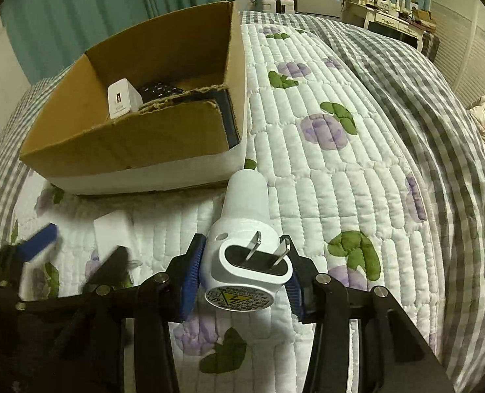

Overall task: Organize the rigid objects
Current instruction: 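Grasp second white charger with left tool while right tool grasps white plug adapter, then lower charger into box with left tool while right tool lowers plug adapter in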

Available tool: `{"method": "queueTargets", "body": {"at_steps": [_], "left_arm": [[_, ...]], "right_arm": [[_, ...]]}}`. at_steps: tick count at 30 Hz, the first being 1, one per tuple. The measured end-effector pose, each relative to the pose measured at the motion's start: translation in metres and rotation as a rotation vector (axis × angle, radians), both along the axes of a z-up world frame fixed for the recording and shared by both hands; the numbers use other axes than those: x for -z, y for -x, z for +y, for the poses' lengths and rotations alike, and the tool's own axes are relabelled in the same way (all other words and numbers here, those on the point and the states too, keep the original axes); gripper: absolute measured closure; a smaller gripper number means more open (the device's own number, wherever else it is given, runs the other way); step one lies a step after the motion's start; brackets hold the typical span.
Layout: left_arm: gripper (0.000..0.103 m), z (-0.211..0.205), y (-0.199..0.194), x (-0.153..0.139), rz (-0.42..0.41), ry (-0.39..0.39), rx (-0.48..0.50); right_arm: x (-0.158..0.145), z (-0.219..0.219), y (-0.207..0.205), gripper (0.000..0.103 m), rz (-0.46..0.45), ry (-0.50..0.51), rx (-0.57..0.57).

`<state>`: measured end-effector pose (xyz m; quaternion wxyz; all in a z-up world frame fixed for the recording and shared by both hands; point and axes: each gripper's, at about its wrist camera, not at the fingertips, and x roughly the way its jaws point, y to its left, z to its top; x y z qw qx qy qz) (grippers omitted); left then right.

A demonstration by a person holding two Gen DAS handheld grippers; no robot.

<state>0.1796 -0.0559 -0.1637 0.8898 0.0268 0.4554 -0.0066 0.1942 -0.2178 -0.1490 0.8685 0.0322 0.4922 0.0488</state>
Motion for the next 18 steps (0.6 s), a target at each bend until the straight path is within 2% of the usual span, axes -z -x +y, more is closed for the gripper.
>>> {"method": "queueTargets", "body": {"at_steps": [3,5,8,13,18], "left_arm": [[0.006,-0.009,-0.01,0.013,0.036,-0.003,0.006],[0.024,-0.015,-0.013,0.019,0.056,-0.017,0.032],[0.042,-0.018,-0.014,0.019,0.063,-0.024,0.057],[0.043,-0.012,-0.007,0.008,0.077,0.009,0.058],[0.043,-0.002,0.012,-0.017,0.045,0.04,0.046]], "right_arm": [[0.001,0.001,-0.002,0.059,0.001,-0.01,0.0],[0.001,0.002,-0.005,0.059,-0.001,-0.015,-0.004],[0.004,0.001,-0.005,0.059,-0.006,-0.015,-0.018],[-0.001,0.002,0.005,0.059,-0.004,-0.015,-0.021],[-0.015,0.01,0.022,0.059,-0.018,0.0,-0.046]]}}
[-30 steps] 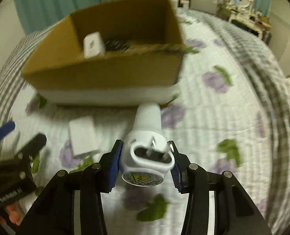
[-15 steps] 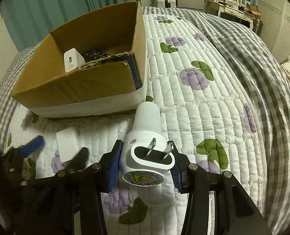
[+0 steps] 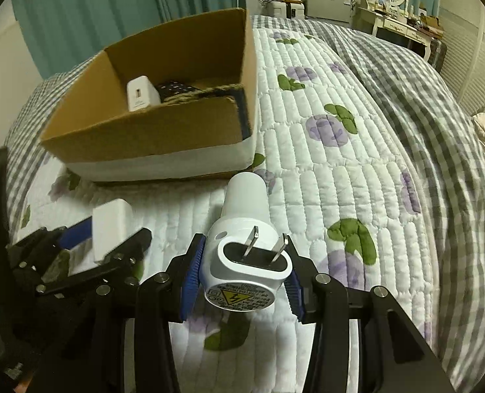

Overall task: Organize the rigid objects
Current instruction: 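Lower charger into box with left tool while right tool lowers plug adapter in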

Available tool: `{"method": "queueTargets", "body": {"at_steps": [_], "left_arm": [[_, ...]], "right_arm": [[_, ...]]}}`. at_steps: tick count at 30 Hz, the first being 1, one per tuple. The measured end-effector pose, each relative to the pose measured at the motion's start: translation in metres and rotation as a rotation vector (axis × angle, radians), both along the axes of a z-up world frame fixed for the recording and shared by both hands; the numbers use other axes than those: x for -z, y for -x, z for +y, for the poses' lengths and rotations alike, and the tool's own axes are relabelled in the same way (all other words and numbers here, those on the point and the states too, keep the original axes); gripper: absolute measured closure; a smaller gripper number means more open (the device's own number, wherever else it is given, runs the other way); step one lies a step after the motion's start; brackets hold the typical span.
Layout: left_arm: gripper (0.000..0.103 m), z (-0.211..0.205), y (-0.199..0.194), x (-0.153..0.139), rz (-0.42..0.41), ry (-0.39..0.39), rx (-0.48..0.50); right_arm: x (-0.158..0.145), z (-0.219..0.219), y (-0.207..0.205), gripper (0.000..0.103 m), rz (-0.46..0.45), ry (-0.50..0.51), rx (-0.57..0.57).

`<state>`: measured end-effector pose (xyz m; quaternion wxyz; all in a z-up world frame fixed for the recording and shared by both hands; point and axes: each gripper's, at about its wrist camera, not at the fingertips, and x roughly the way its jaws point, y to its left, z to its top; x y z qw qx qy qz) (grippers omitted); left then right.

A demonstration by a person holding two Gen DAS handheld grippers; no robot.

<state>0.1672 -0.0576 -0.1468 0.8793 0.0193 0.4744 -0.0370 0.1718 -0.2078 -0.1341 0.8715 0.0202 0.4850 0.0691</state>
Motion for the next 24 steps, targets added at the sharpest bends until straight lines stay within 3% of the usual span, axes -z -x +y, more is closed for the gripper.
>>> {"method": "queueTargets", "body": {"at_steps": [7,16,24], "left_arm": [[0.043,0.018,0.029,-0.05,-0.073,0.024,-0.017],[0.043,0.035,0.021,-0.123,-0.182,0.063,-0.041],[0.043,0.044,-0.004,-0.171,-0.27,0.052,-0.043]], "right_arm": [[-0.038,0.004,0.021,0.059,-0.054,-0.013,-0.011],[-0.112,0.018,0.025,0.059,-0.179,-0.014,-0.051],[-0.181,0.037,-0.001,0.059,-0.317,0.004,-0.11]]}}
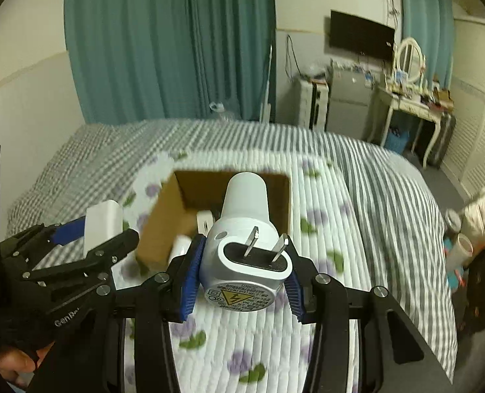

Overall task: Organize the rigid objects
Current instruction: 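Lower charger into box with left tool while right tool lowers plug adapter in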

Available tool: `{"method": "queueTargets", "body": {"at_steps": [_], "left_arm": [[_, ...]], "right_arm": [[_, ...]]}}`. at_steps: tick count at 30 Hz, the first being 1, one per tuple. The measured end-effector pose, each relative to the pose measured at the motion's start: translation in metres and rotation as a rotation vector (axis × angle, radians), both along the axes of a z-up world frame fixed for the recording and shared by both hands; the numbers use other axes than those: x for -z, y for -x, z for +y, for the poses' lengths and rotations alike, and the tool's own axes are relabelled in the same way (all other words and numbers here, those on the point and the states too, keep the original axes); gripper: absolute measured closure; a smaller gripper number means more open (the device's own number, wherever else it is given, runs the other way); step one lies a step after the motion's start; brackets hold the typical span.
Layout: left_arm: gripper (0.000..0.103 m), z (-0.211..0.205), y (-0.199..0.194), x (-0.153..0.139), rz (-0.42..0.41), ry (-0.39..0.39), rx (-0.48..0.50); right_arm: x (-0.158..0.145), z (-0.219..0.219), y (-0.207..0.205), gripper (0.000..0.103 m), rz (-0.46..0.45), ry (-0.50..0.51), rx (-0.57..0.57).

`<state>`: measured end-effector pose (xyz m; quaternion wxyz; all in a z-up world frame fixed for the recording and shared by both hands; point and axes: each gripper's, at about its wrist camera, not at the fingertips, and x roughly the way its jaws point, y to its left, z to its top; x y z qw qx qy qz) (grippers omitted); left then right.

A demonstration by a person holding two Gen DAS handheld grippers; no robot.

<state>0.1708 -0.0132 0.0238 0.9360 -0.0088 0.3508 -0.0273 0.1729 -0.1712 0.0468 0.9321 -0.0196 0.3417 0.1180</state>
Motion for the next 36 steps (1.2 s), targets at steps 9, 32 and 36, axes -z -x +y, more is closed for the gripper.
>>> {"method": "queueTargets", "body": {"at_steps": [9,32,36], "left_arm": [[0.043,0.006,-0.06,-0.008,-0.03,-0.01,-0.014],[0.041,-0.024,-0.114,0.104,0.154,-0.051,0.033],[0.04,-0.026,-0.112,0.098,0.135,-0.046,0.021]], "right_arm": [[-0.017,0.014,-0.057,0.059,-0.05,0.005,-0.034],[0.094,-0.009,-0.124,0.059,0.085,-0.016,-0.02],[0.094,-0.012,-0.124,0.059,0.086,-0.017,-0.017]]}}
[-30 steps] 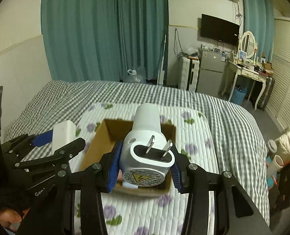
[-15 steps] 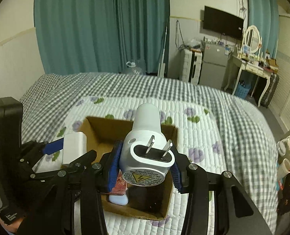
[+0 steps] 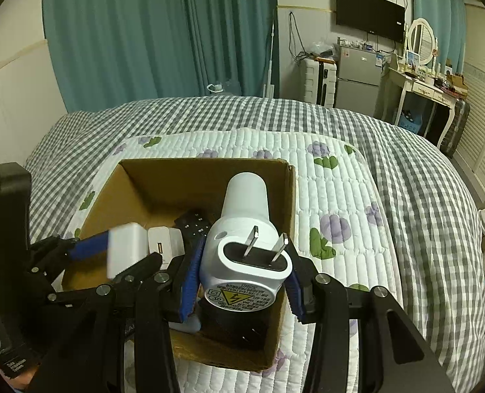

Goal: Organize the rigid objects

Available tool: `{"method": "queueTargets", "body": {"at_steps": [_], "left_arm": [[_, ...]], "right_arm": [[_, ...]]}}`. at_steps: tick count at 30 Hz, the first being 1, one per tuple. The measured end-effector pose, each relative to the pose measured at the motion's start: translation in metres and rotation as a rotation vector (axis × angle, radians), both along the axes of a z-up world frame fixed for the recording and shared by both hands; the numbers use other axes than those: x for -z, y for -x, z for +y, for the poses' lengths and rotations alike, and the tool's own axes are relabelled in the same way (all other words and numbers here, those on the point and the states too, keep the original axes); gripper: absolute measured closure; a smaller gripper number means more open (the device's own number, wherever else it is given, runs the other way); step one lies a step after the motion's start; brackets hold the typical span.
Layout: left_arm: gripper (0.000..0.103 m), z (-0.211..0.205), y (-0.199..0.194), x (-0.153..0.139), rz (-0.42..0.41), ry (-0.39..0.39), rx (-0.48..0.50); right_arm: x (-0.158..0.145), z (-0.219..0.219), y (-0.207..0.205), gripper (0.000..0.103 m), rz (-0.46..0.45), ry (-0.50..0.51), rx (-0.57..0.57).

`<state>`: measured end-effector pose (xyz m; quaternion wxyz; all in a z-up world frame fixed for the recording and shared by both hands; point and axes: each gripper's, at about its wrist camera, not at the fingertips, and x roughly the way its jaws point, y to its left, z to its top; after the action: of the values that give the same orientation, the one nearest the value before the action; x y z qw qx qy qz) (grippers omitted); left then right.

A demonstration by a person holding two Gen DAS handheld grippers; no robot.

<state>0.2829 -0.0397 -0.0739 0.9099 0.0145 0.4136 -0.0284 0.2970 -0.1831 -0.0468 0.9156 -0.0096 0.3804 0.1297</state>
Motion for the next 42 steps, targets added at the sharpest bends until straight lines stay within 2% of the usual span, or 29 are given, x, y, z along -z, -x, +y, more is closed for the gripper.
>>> {"method": "queueTargets", "body": {"at_steps": [10,13,21,22,24,25,31,37,42], "left_arm": [[0.04,0.02,-0.001,-0.035,-0.071,-0.027,-0.056],[0.04,0.028,-0.002,-0.036,-0.078,-0.032,-0.073],[0.04,0.044,-0.007,-0.025,-0.077,-0.047,-0.089],[0.04,0.045,-0.008,-0.024,-0.077,-0.049,-0.089],[0.04,0.047,-0.009,-0.023,-0.075,-0.053,-0.088],[0.04,0.047,-0.01,-0.022,-0.073,-0.054,-0.091],[0.04,0.047,-0.001,-0.041,-0.085,-0.05,-0.099],[0.04,0.038,0.034,-0.1,-0.174,-0.033,-0.091],[0.04,0.032,0.076,-0.16,-0.274,-0.028,-0.074]], "right_arm": [[-0.017,0.007,-0.002,0.059,-0.034,-0.019,-0.006],[-0.009,0.015,-0.009,0.059,-0.019,-0.023,-0.023],[0.034,0.03,-0.031,0.059,0.054,-0.027,-0.052],[0.037,0.029,-0.031,0.053,0.047,-0.044,-0.053],[0.036,0.025,-0.032,0.035,0.032,-0.049,-0.015],[0.035,0.022,-0.031,0.035,0.029,-0.081,-0.019],[0.002,0.014,-0.022,0.035,-0.013,-0.058,0.009],[-0.063,0.001,0.015,0.035,-0.094,-0.03,0.024],[-0.123,-0.007,0.064,0.035,-0.178,0.01,0.039]]}}
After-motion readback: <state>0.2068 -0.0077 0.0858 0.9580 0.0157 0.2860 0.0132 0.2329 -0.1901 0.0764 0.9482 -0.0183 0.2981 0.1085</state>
